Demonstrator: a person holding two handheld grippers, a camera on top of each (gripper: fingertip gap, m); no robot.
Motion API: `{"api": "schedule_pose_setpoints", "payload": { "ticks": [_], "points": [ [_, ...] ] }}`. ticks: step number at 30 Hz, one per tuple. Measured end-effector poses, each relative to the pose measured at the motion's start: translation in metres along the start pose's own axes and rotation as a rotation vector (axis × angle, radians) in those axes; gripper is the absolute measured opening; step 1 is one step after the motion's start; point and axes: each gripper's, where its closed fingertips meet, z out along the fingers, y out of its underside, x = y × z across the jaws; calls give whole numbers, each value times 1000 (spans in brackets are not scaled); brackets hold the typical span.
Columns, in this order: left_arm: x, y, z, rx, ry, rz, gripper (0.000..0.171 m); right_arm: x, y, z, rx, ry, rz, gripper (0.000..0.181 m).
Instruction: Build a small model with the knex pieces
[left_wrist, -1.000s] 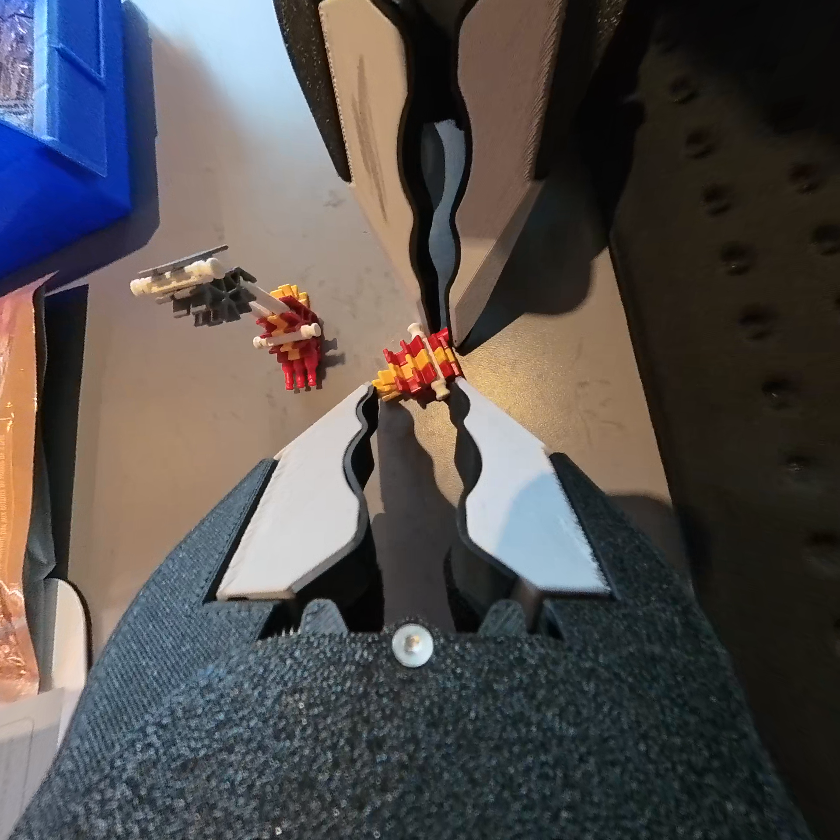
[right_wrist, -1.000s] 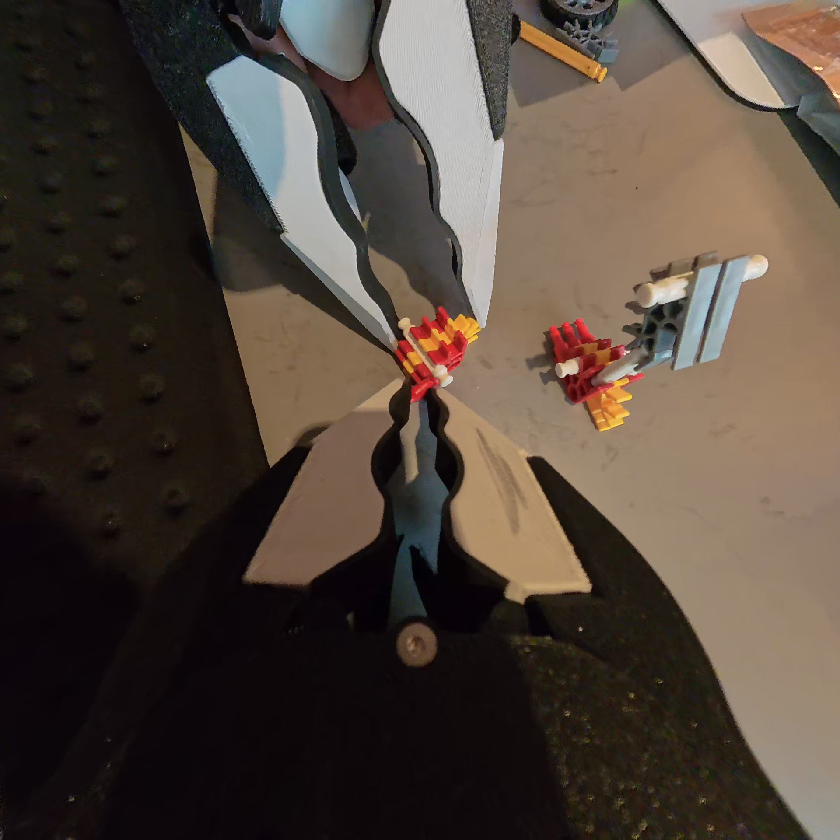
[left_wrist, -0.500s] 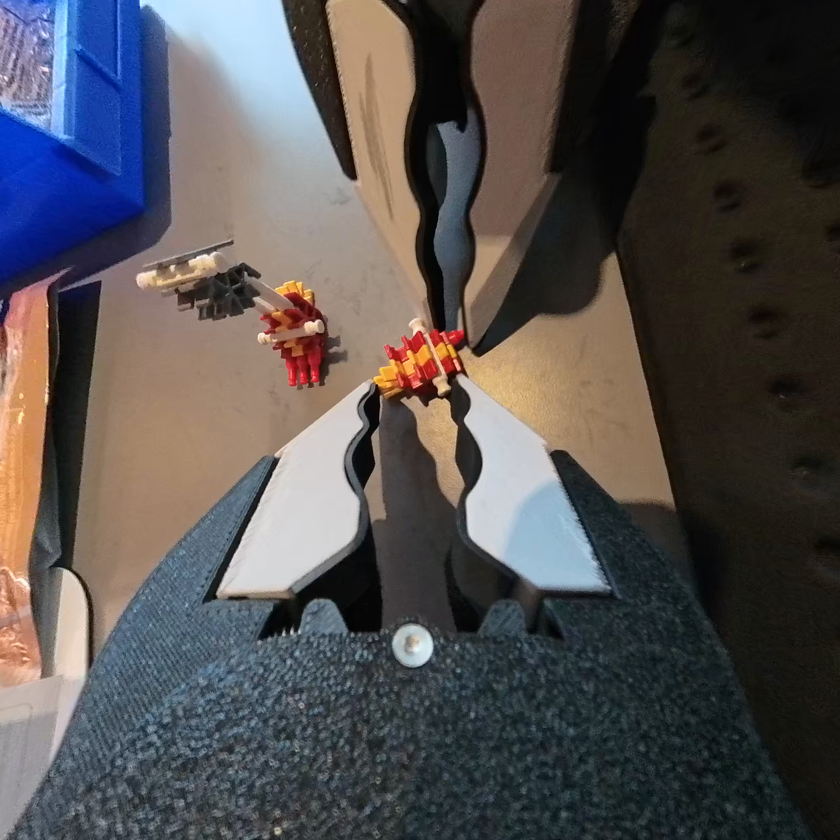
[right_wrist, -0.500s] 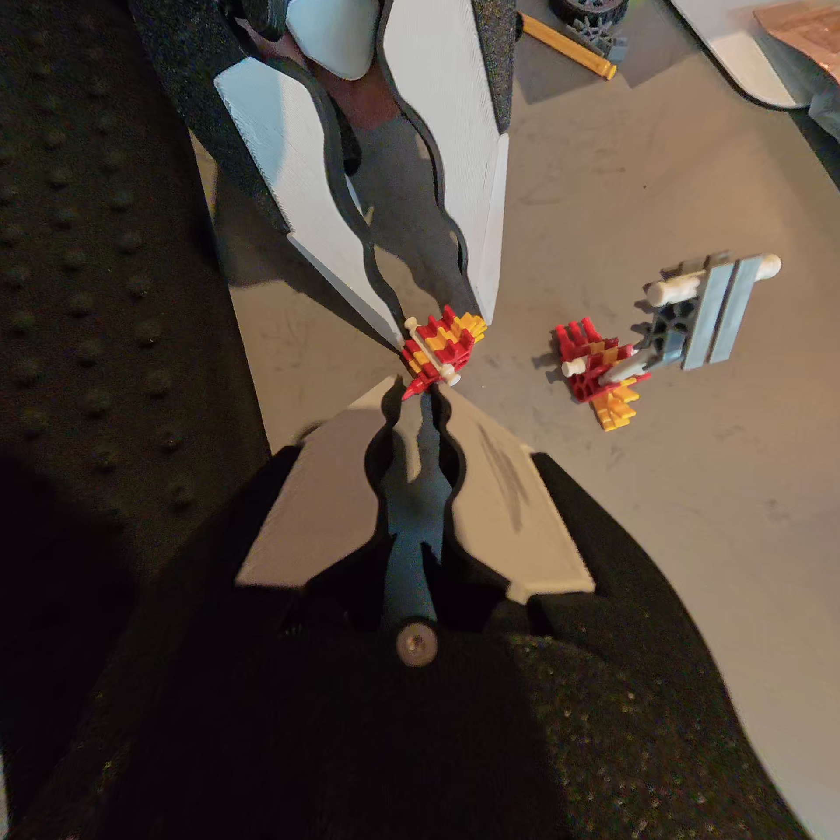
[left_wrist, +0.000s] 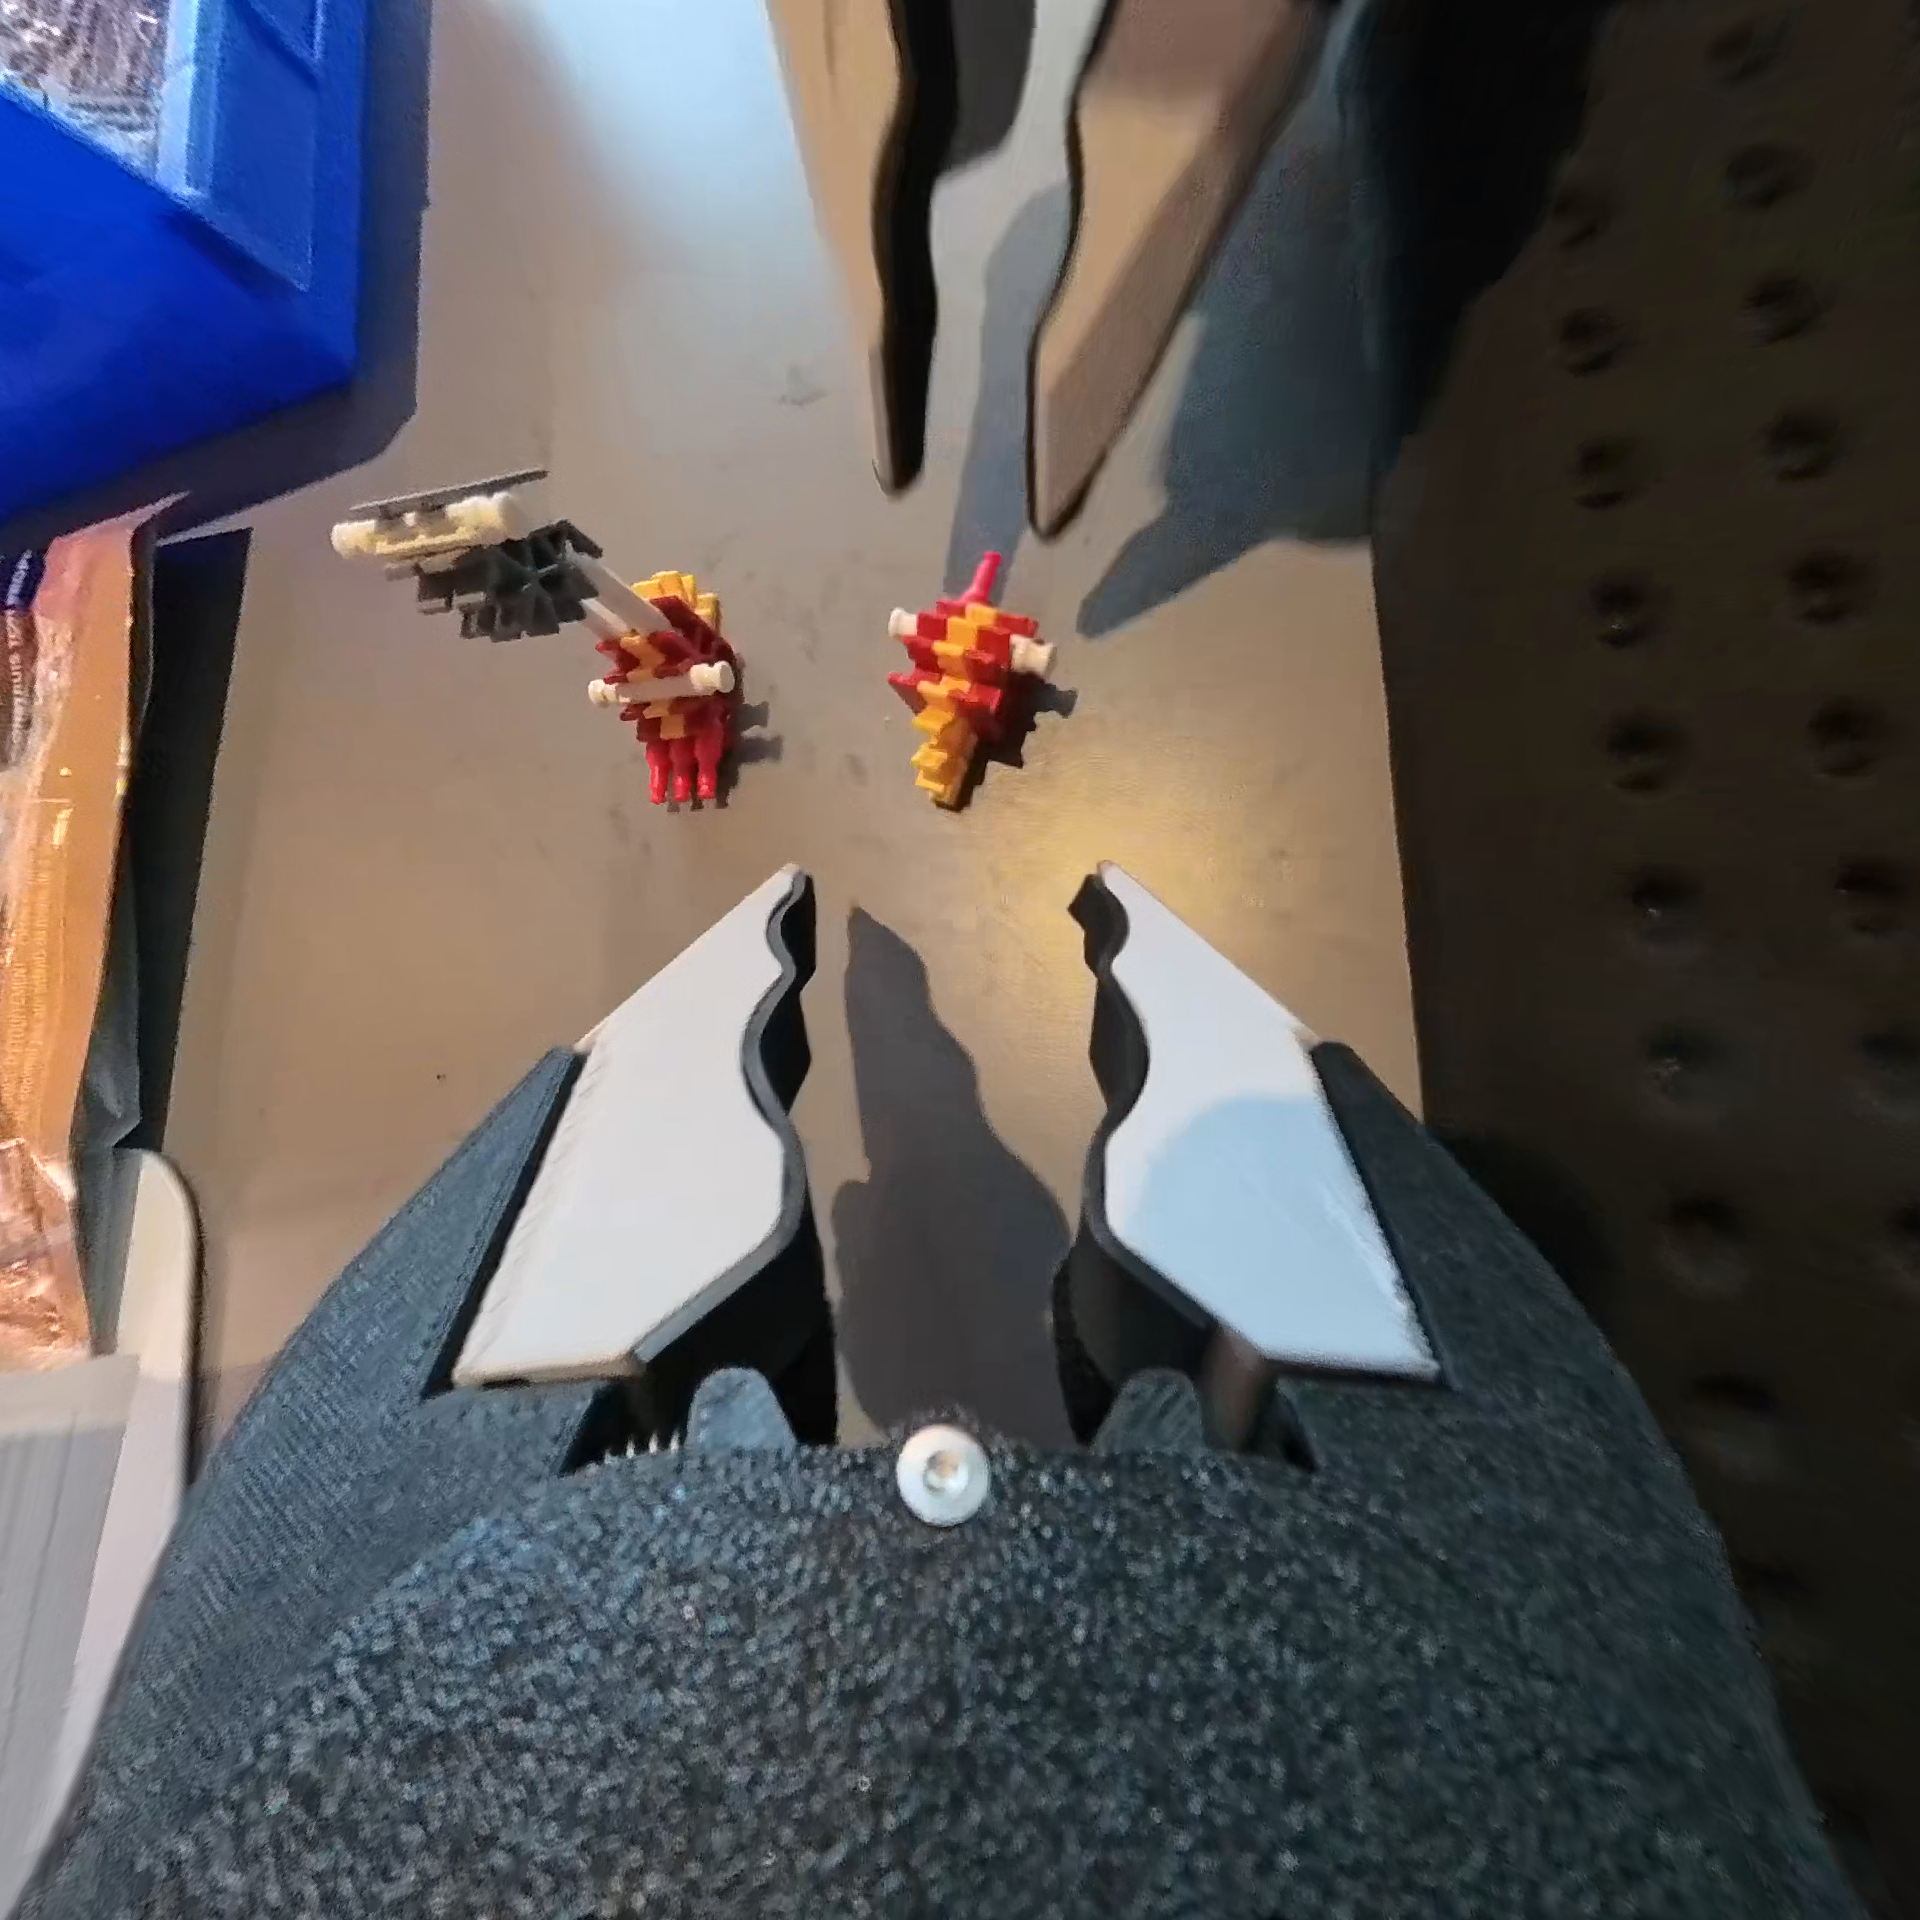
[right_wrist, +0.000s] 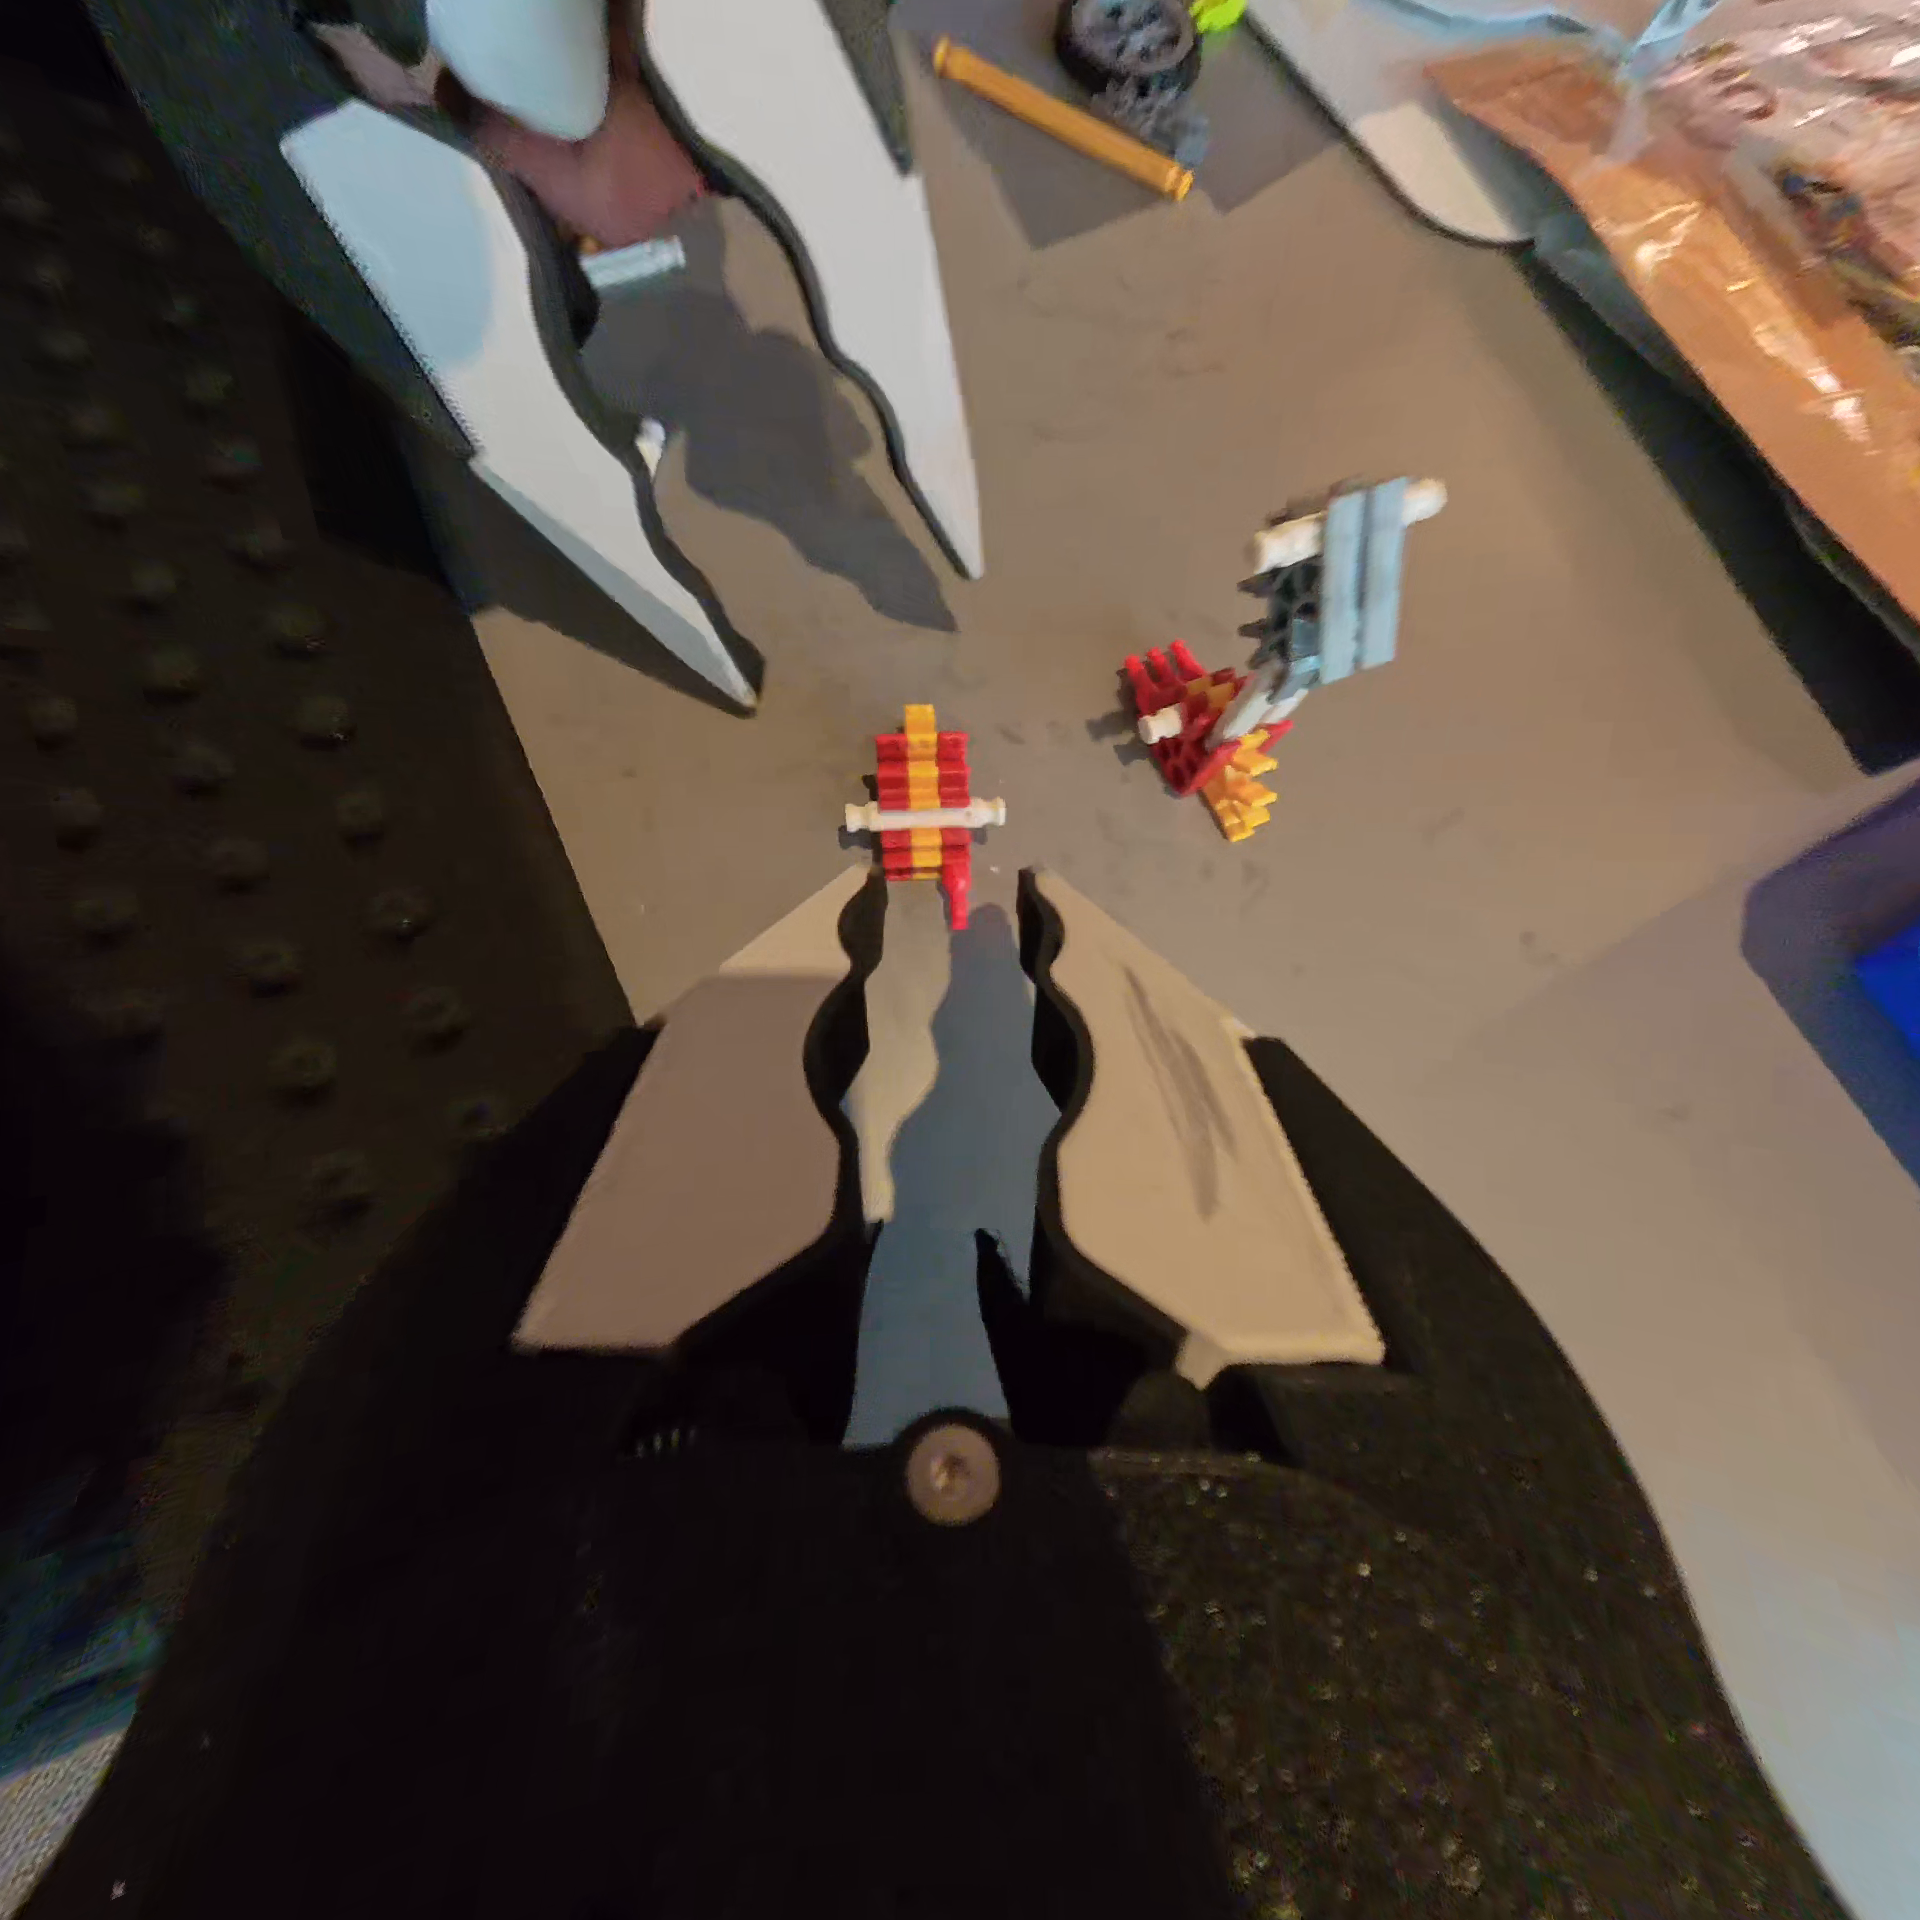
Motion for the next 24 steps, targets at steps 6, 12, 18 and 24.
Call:
{"api": "schedule_pose_setpoints", "payload": {
  "ticks": [6, 12, 18, 24],
  "points": [
    [-23, 23, -54, -63, -98, -22, 48, 1, 3, -22, 6, 44, 3, 25],
    [-44, 98, -138, -222, -209, -163, 41, -9, 9, -8, -36, 70, -59, 24],
    [-23, 139, -141, -310, -148, -220, 34, -16, 0, 3, -2, 54, -61, 21],
    [-40, 176, -158, -399, -220, -256, 30, -17, 5, 1, -3, 65, -60, 21]
  ]
}}
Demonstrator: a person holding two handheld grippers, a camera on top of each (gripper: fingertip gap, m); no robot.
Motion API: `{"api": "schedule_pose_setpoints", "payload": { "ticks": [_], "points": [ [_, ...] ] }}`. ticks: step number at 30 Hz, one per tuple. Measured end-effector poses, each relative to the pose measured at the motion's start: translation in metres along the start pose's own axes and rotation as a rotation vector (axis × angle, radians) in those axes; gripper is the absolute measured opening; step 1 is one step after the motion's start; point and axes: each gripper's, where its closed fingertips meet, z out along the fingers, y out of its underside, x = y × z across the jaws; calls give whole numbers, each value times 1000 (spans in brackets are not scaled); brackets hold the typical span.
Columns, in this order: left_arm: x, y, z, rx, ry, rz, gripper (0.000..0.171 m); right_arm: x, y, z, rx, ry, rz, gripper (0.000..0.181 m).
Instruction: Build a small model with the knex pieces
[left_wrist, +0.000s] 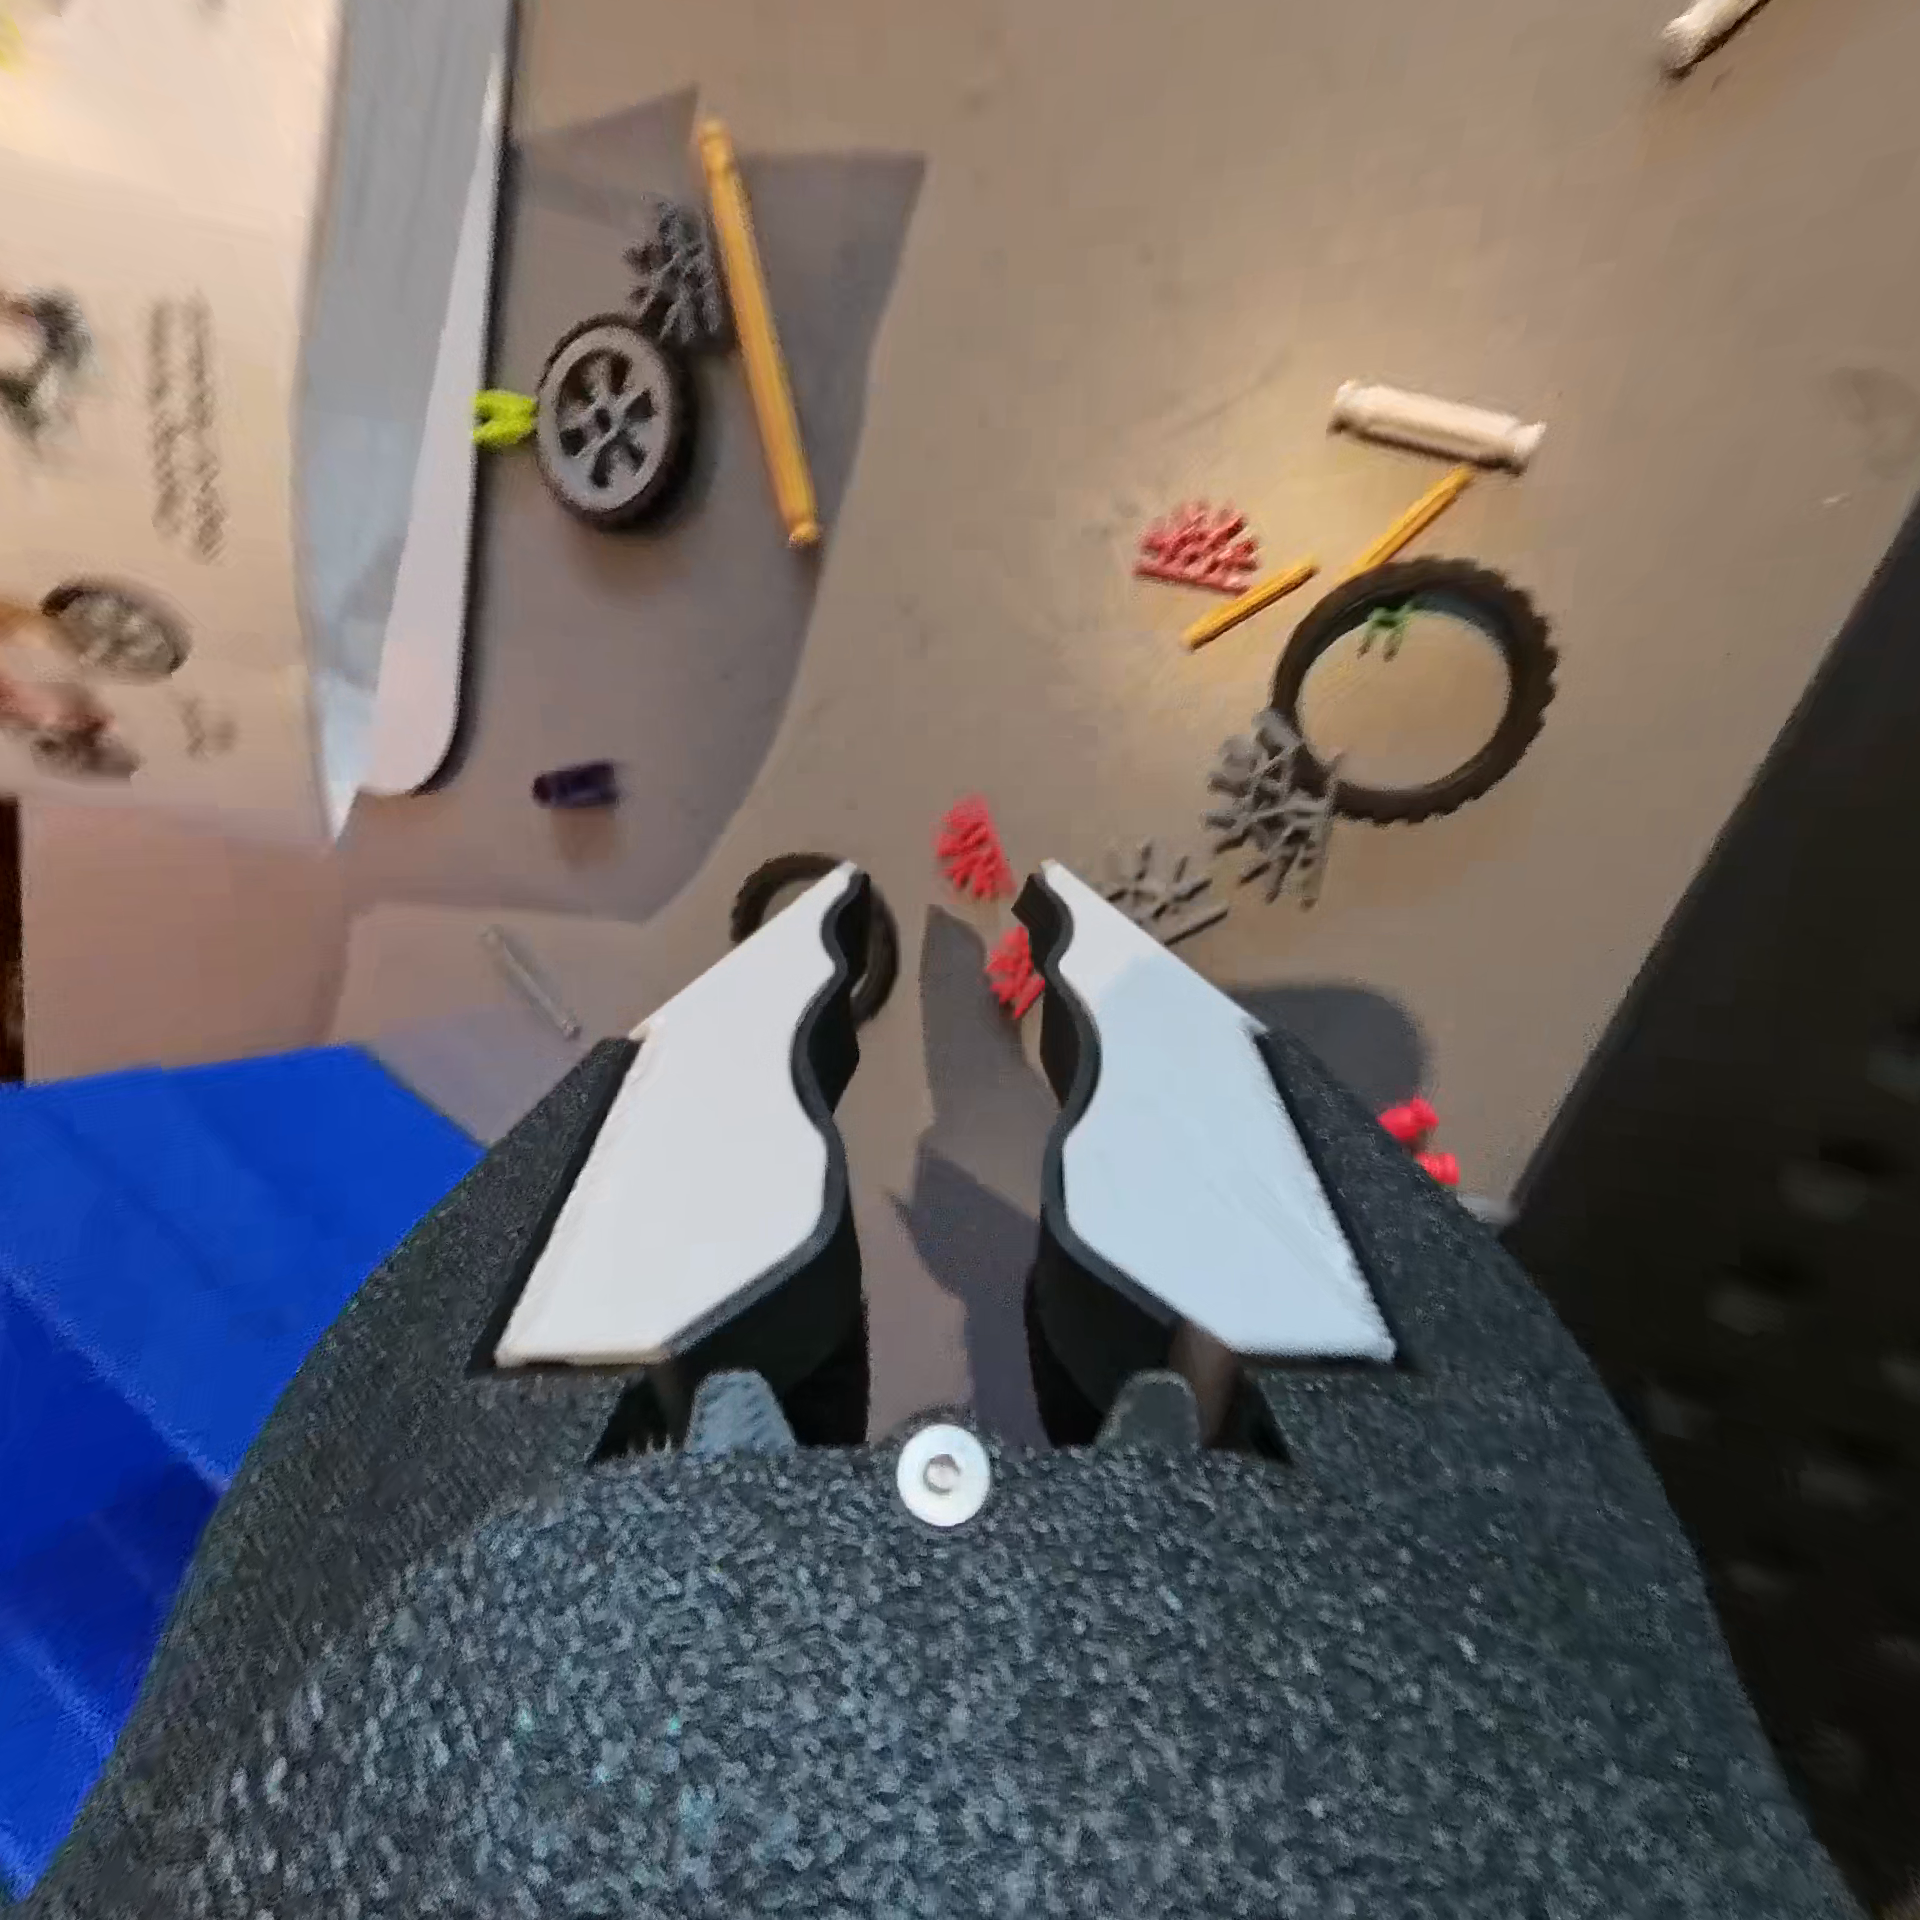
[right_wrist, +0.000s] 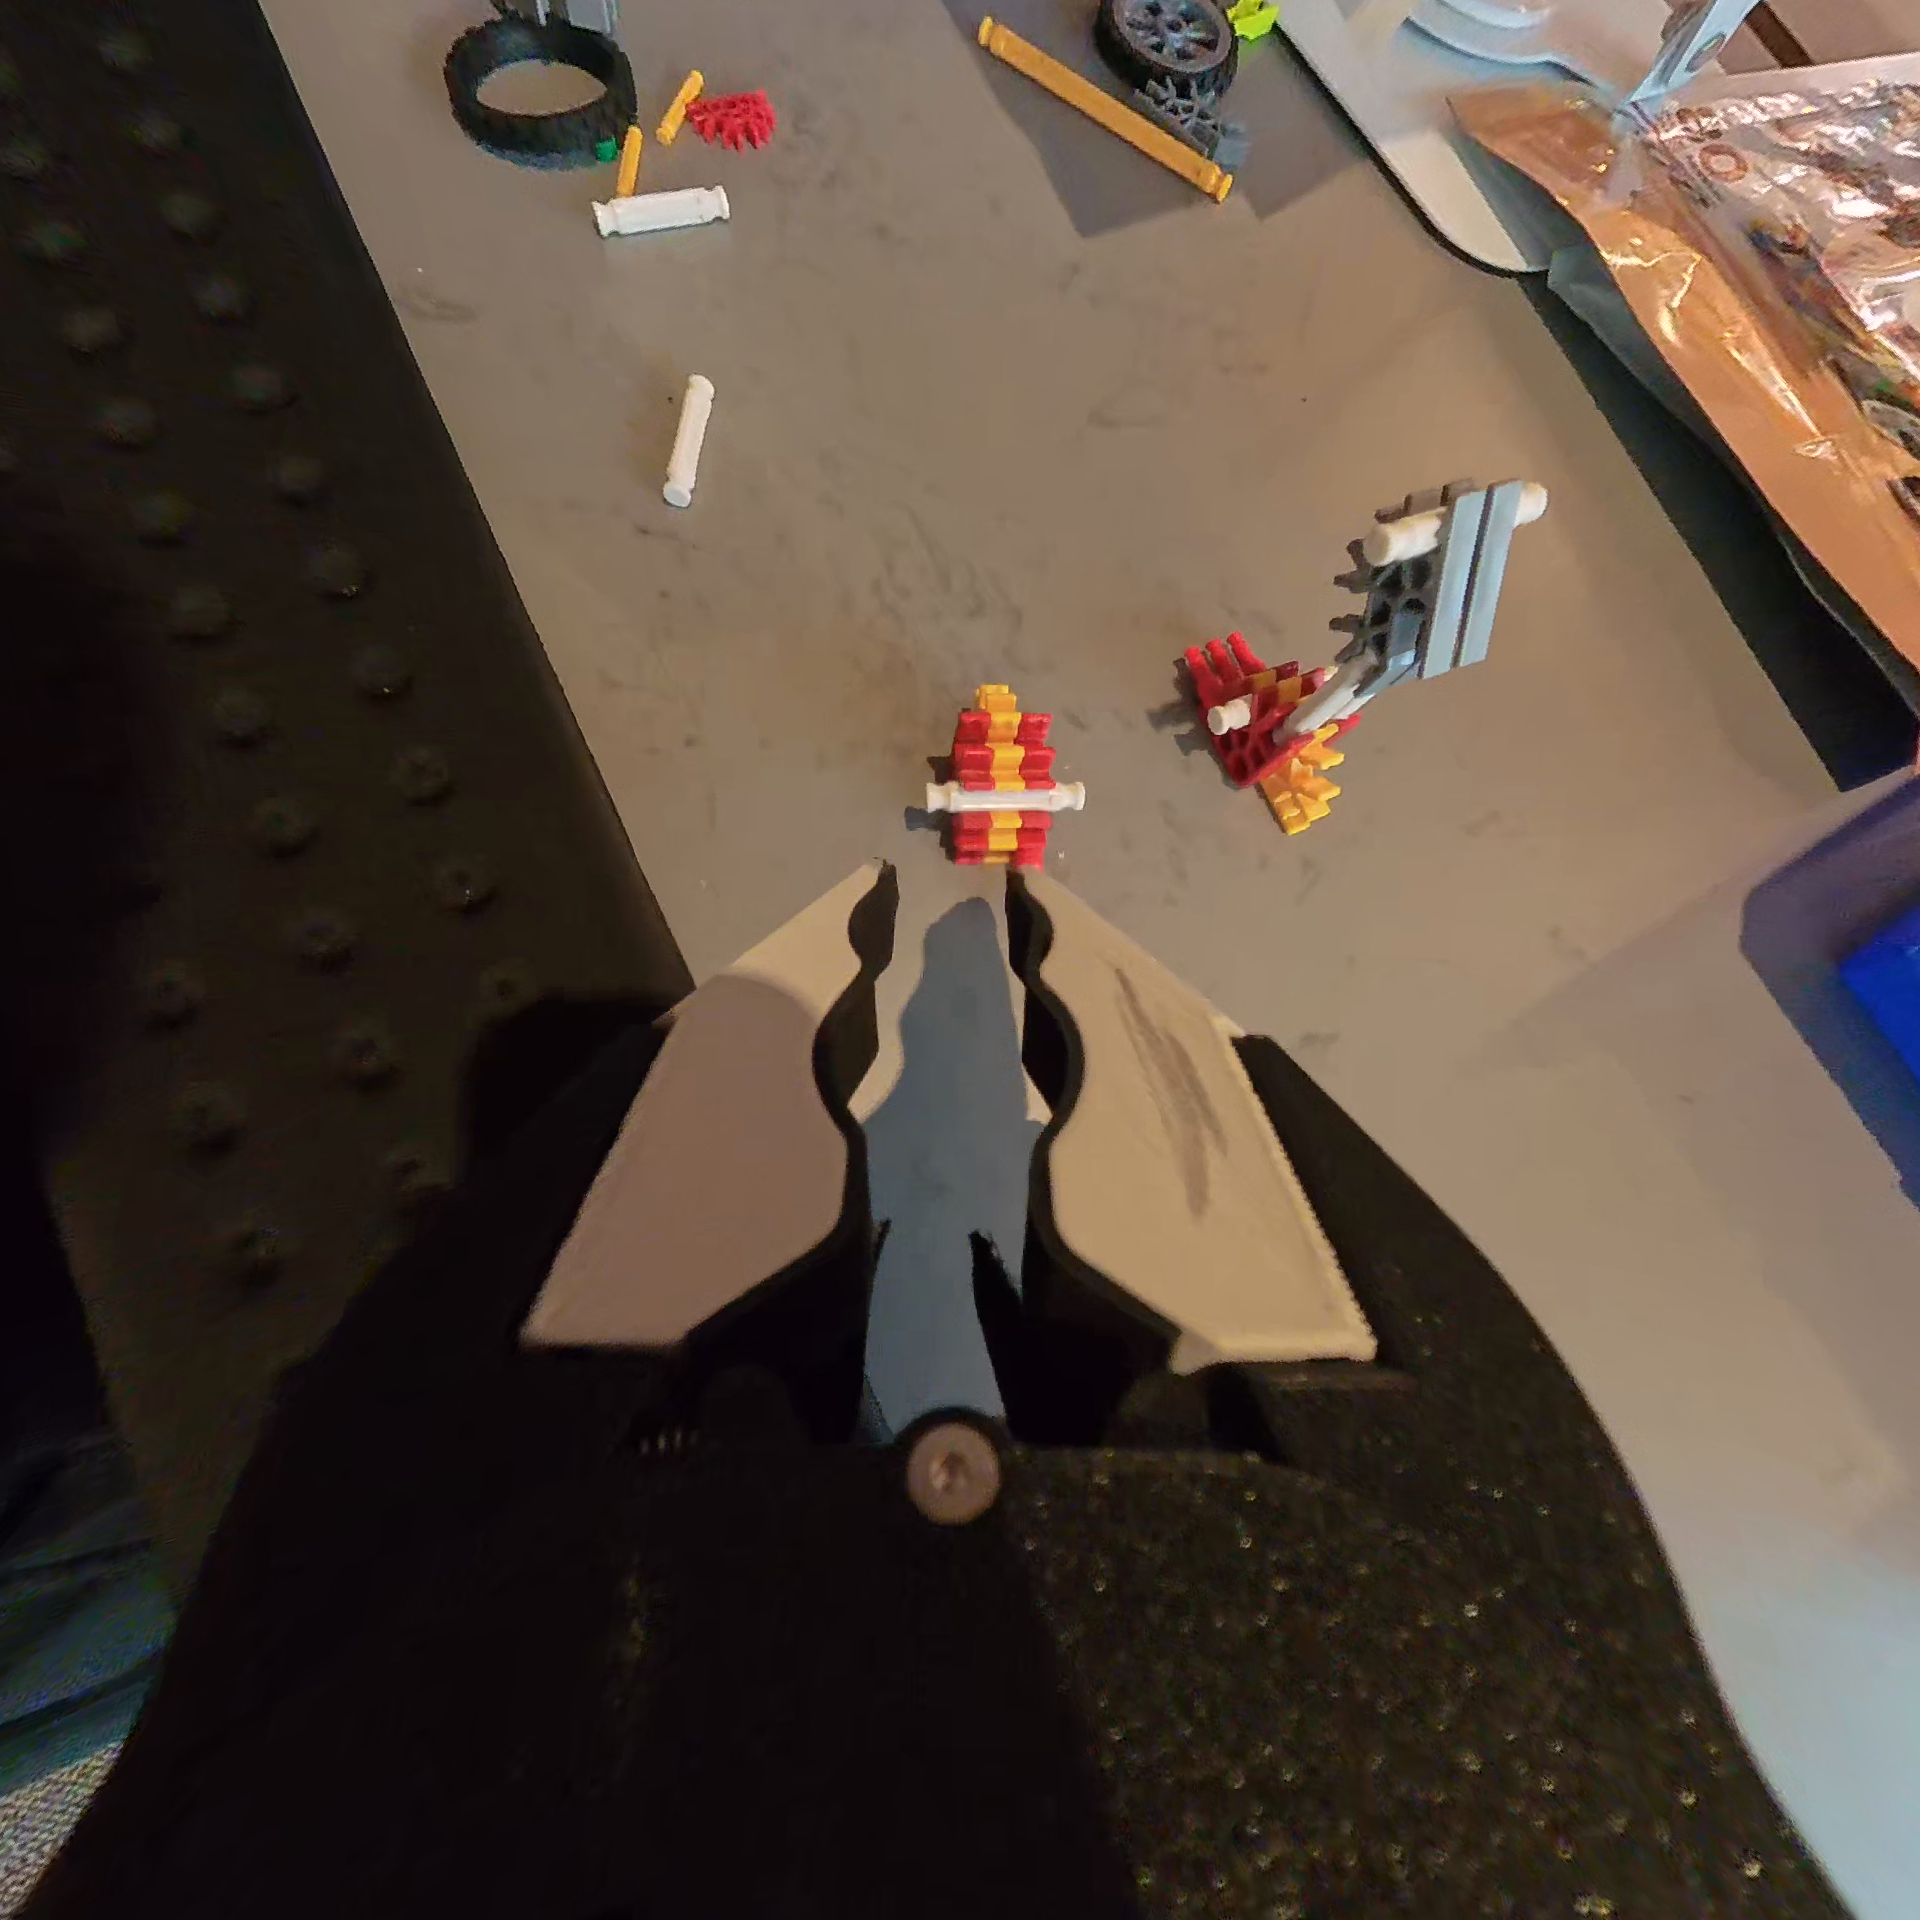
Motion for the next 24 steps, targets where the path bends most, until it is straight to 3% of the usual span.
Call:
{"api": "schedule_pose_setpoints", "payload": {
  "ticks": [4, 10, 17, 21, 24],
  "points": [
    [-9, 28, -22, -45, -1, -78, 30, 1, 5, 1, 3, -7, 10, 20],
    [26, 65, -40, -172, 137, -108, 30, 0, 4, 6, 12, -14, 0, 20],
    [75, 55, -24, -167, 277, -16, 23, -3, 0, 6, 13, -14, -15, 21],
    [79, 46, -20, -123, 307, -2, 12, -2, 2, 4, 11, -10, -12, 20],
    [87, 42, -16, -118, 343, 10, 15, -2, 4, 3, 14, -8, -10, 20]
  ]
}}
